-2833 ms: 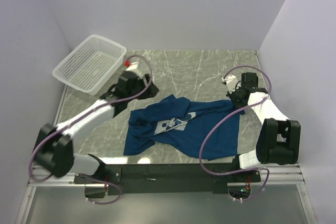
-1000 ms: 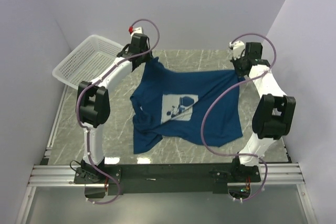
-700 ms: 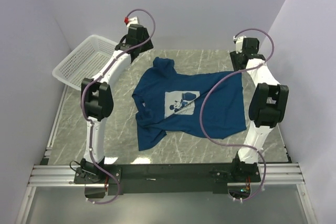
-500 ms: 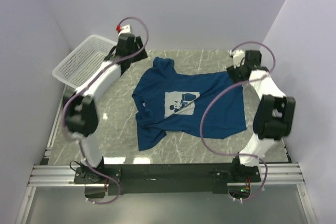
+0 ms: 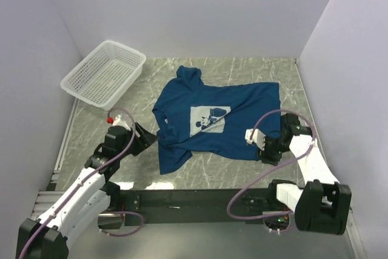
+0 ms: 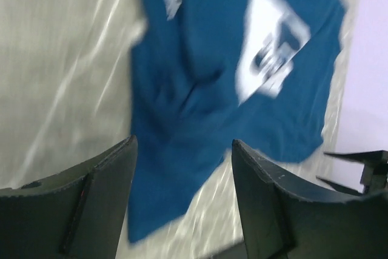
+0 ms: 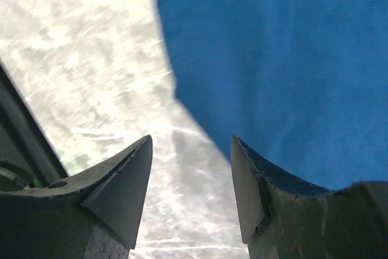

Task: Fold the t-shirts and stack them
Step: Flatten the tshirt out

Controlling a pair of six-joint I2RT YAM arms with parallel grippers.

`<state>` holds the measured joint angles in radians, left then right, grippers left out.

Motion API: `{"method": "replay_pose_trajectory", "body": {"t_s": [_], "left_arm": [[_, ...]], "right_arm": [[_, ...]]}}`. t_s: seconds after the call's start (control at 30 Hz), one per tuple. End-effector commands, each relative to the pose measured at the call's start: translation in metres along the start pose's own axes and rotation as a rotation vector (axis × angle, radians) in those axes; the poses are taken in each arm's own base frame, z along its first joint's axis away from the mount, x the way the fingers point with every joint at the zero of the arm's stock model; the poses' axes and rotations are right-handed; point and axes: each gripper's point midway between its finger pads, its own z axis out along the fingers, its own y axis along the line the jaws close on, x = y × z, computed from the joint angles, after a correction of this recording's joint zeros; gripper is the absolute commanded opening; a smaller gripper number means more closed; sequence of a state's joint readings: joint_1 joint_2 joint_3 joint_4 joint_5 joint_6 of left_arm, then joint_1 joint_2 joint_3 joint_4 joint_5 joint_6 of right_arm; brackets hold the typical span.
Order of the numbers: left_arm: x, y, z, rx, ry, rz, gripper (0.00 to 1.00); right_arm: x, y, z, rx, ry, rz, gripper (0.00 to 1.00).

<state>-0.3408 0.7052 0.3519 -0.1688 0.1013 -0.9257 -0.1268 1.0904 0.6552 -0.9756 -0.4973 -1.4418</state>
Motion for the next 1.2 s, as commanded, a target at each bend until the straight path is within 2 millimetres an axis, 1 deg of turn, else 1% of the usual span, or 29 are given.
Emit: {"method": "replay_pose_trajectory", "body": {"t_s": [0.0, 0.1, 0.13, 0.2, 0.23, 0.27, 0.3, 0.33, 0.4, 0.43, 0.53, 0.6, 0.63, 0.67, 0.73, 0.77, 0.83, 0.87, 0.9, 0.93, 0.97, 1.0, 1.03, 1.07, 1.1, 1.13, 1.17], "left_arm": [[0.018, -0.007, -0.007, 0.040, 0.070, -0.134, 0.69], [0.024, 0.000, -0.002, 0.007, 0.100, -0.153, 0.69], [0.029, 0.006, 0.004, -0.025, 0.127, -0.159, 0.68], [0.035, 0.013, 0.011, -0.075, 0.165, -0.165, 0.68], [0.037, 0.015, 0.013, -0.090, 0.179, -0.165, 0.67], [0.037, 0.014, 0.015, -0.094, 0.186, -0.163, 0.67], [0.042, 0.018, 0.018, -0.114, 0.204, -0.160, 0.67], [0.041, 0.018, 0.019, -0.117, 0.203, -0.155, 0.67], [0.042, 0.017, 0.018, -0.118, 0.202, -0.145, 0.67], [0.040, 0.018, 0.018, -0.123, 0.190, -0.137, 0.67], [0.033, 0.015, 0.012, -0.116, 0.161, -0.126, 0.67], [0.028, 0.012, 0.007, -0.106, 0.134, -0.122, 0.67], [0.027, 0.011, 0.005, -0.105, 0.127, -0.121, 0.67], [0.024, 0.009, 0.003, -0.098, 0.119, -0.120, 0.67], [0.021, 0.006, -0.002, -0.086, 0.106, -0.117, 0.67], [0.019, 0.004, -0.003, -0.083, 0.100, -0.116, 0.67], [0.018, 0.002, -0.006, -0.080, 0.094, -0.115, 0.67], [0.017, 0.001, -0.007, -0.075, 0.090, -0.115, 0.67], [0.015, -0.001, -0.008, -0.069, 0.085, -0.112, 0.67], [0.015, -0.002, -0.009, -0.067, 0.085, -0.112, 0.67], [0.014, -0.003, -0.009, -0.064, 0.083, -0.110, 0.67], [0.013, -0.004, -0.010, -0.060, 0.082, -0.106, 0.67], [0.012, -0.006, -0.011, -0.054, 0.079, -0.101, 0.67], [0.010, -0.008, -0.011, -0.053, 0.078, -0.097, 0.67], [0.010, -0.009, -0.012, -0.053, 0.078, -0.094, 0.67], [0.008, -0.010, -0.013, -0.048, 0.074, -0.086, 0.68], [0.007, -0.013, -0.014, -0.045, 0.073, -0.083, 0.68]], "right_arm": [[0.007, 0.016, 0.000, -0.024, 0.035, -0.115, 0.61], [0.016, 0.019, 0.011, -0.013, 0.087, -0.105, 0.60], [0.016, 0.009, 0.014, 0.036, 0.095, -0.081, 0.59], [0.016, 0.005, 0.020, 0.060, 0.106, -0.076, 0.59], [0.014, -0.002, 0.021, 0.089, 0.101, -0.060, 0.59], [0.015, -0.003, 0.024, 0.087, 0.105, -0.045, 0.58], [0.013, -0.004, 0.027, 0.084, 0.117, -0.059, 0.58], [0.011, -0.010, 0.028, 0.105, 0.119, -0.045, 0.57], [0.014, -0.013, 0.034, 0.101, 0.142, -0.041, 0.56], [0.013, -0.018, 0.035, 0.121, 0.154, -0.046, 0.55], [0.013, -0.020, 0.038, 0.124, 0.168, -0.046, 0.49], [0.011, -0.020, 0.037, 0.119, 0.168, -0.054, 0.37], [0.011, -0.017, 0.036, 0.101, 0.170, -0.059, 0.31], [0.004, -0.018, 0.034, 0.102, 0.147, -0.072, 0.21], [-0.002, -0.017, 0.029, 0.095, 0.130, -0.082, 0.15], [-0.014, -0.022, 0.024, 0.110, 0.096, -0.102, 0.12], [-0.028, -0.024, 0.018, 0.108, 0.066, -0.101, 0.09], [-0.035, -0.027, 0.015, 0.109, 0.053, -0.096, 0.06], [-0.057, -0.041, 0.005, 0.143, 0.019, -0.121, 0.04], [-0.069, -0.046, -0.001, 0.152, -0.001, -0.099, 0.02], [-0.082, -0.057, -0.006, 0.180, -0.023, -0.086, 0.02], [-0.104, -0.077, -0.015, 0.234, -0.044, -0.082, 0.05], [-0.124, -0.101, -0.023, 0.334, -0.104, 0.004, 0.11], [-0.138, -0.124, -0.030, 0.403, -0.117, 0.046, 0.37], [-0.147, -0.140, -0.035, 0.471, -0.129, 0.097, 0.45], [-0.148, -0.158, -0.043, 0.552, -0.123, 0.191, 0.48], [-0.155, -0.171, -0.045, 0.566, -0.128, 0.223, 0.55]]}}
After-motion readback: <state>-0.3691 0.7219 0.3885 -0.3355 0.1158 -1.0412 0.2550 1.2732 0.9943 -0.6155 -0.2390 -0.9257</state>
